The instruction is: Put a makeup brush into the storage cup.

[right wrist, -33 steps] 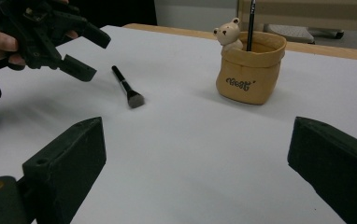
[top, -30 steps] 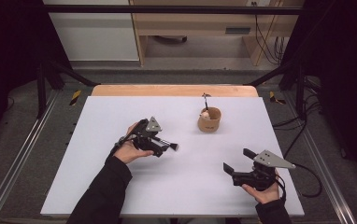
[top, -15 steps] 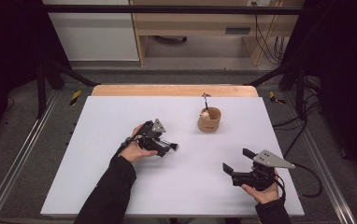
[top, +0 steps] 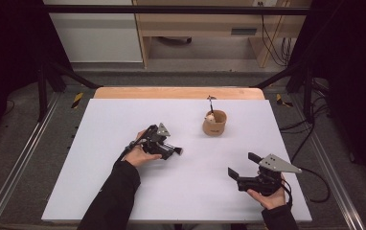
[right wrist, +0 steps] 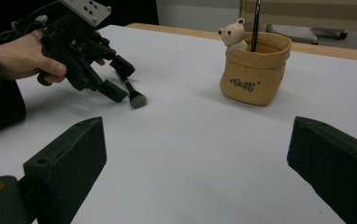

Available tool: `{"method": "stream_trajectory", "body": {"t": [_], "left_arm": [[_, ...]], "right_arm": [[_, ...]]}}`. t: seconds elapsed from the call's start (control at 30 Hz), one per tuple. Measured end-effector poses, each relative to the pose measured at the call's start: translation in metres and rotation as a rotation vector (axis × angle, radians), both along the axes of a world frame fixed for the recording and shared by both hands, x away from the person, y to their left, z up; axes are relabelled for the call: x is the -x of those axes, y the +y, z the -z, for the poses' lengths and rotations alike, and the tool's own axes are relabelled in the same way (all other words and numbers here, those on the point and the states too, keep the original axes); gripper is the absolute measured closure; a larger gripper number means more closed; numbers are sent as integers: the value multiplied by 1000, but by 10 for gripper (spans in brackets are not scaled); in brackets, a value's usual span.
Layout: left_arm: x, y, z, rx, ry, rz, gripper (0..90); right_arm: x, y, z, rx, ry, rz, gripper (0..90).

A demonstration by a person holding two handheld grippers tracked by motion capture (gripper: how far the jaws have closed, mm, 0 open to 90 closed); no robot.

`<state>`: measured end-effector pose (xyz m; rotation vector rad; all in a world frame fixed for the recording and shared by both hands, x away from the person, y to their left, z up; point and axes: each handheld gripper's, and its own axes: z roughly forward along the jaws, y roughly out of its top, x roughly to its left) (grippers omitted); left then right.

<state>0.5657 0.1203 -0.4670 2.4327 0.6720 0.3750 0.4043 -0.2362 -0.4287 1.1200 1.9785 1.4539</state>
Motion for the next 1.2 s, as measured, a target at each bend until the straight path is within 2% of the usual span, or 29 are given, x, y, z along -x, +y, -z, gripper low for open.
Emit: {"method": "stream_trajectory", "body": {"t": [0.43,0.7,0.93,1.2], "left_arm": [[4,-3,-3,-7,40,13,447],[5,-2,-5,-8,77,4,536],[6,-1,-8,-33,105,-6,631],[7,2,-10,-44,127,-17,739]], "right_arm": [[0,1,0,2,-2,1,51],[0,0,0,1,-2,4,52],[0,1,0,2,-2,1,53],[0,1,0,4,0,-1,53]]}}
